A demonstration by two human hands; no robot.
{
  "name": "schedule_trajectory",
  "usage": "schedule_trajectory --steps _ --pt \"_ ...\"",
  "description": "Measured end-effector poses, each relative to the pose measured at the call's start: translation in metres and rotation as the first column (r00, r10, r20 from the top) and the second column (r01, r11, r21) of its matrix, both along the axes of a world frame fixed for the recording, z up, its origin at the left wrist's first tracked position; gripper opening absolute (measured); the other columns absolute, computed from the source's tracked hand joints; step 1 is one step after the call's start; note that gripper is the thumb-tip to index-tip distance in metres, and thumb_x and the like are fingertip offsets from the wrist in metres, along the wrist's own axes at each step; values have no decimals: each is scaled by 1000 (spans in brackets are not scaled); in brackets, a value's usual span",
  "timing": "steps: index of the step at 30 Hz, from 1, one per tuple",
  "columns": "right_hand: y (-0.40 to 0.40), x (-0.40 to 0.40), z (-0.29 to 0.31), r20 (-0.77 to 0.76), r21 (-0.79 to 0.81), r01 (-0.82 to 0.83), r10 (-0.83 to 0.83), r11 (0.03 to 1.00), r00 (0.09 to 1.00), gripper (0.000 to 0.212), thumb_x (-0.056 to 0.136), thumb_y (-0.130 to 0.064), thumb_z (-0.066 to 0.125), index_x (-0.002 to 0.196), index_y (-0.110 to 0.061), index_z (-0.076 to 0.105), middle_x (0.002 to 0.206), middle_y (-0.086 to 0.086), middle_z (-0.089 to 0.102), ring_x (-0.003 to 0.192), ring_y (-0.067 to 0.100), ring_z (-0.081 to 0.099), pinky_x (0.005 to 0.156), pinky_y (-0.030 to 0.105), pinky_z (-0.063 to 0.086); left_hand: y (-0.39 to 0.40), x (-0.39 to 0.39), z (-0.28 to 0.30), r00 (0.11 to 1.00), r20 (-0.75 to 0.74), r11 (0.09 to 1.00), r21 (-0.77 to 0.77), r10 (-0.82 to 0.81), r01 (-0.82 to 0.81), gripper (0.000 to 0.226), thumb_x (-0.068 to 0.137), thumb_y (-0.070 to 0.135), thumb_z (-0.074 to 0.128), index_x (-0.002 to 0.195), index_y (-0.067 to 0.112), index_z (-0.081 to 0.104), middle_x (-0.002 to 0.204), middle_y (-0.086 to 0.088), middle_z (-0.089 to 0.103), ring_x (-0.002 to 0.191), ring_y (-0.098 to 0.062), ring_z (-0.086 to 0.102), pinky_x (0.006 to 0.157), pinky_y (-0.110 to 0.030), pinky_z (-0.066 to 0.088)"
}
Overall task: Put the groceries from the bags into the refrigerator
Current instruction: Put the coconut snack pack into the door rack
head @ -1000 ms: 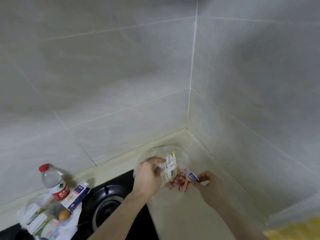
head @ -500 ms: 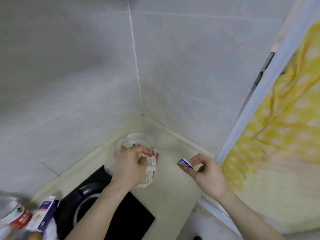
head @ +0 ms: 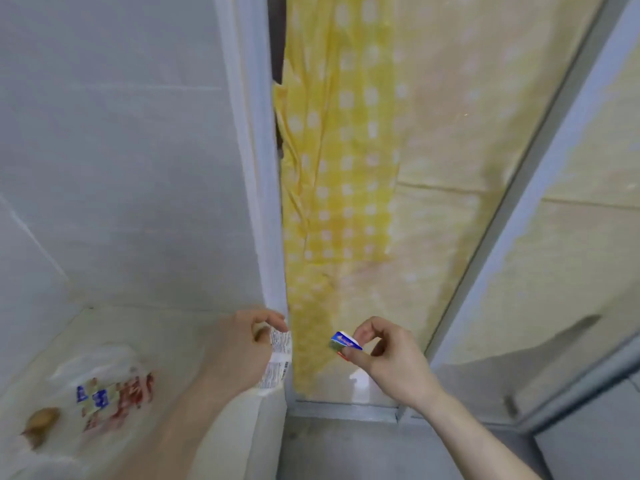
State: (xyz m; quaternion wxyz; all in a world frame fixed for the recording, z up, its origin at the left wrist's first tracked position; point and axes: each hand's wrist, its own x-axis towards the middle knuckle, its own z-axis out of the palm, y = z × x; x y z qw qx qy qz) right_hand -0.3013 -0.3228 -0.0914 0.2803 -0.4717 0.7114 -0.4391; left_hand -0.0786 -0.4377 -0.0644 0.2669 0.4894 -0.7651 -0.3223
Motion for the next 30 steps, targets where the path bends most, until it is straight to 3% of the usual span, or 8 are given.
schedule_trajectory --steps 3,8,10,16,18,21,25,30 --pt "40 -54 5 -6 8 94 -94 996 996 23 79 -35 85 79 -25 64 85 -13 68 47 8 44 50 19 33 7 -69 4 993 -31 993 -11 -116 116 45 92 -4 51 75 31 74 104 27 71 71 9 62 58 -10 39" --pt "108 -145 21 0 -36 300 -300 953 954 24 79 -33 85 79 -21 64 87 -8 68 45 9 39 49 20 31 32 -186 15 944 -76 947 -29 -323 321 46 93 -3 55 75 34 75 105 27 72 93 4 66 70 -4 41" --pt "135 -177 28 -2 -51 375 -375 926 927 25 79 -34 85 79 -22 63 86 -10 67 46 11 40 48 20 31 45 -229 18 919 -86 923 -56 -384 380 48 90 -6 58 73 36 75 99 32 72 97 13 62 73 0 37" --pt "218 -251 47 -24 -106 575 -580 811 814 25 78 -37 85 79 -23 64 86 -14 66 48 9 43 50 21 33 98 -347 25 790 -98 796 -75 -606 601 44 89 -6 61 75 33 77 97 33 72 85 6 67 68 1 40" --pt "247 -267 52 -22 -123 642 -648 757 761 25 78 -36 85 79 -23 64 81 -15 65 49 8 43 50 21 34 118 -384 28 731 -105 738 -69 -674 671 45 90 -5 61 77 35 77 97 32 73 82 4 67 67 0 40" --pt "287 -282 61 -14 -146 740 -750 656 662 27 78 -37 86 77 -25 62 70 -19 61 50 8 43 49 20 33 149 -435 35 624 -112 633 -72 -773 771 41 91 -1 63 78 36 77 97 33 72 93 11 64 74 2 39" --pt "331 -292 72 -49 -145 845 -857 514 513 25 79 -38 85 79 -27 62 74 -19 64 52 6 47 50 20 35 185 -493 47 465 -98 473 -101 -880 875 42 90 2 64 83 42 76 98 36 71 104 14 60 87 -13 41" --pt "366 -298 87 -94 -147 935 -946 321 310 25 80 -39 85 83 -25 64 83 -15 68 53 6 51 50 18 36 220 -558 55 255 -122 267 -92 -959 959 41 90 1 65 82 39 77 96 33 72 103 17 60 83 4 37"
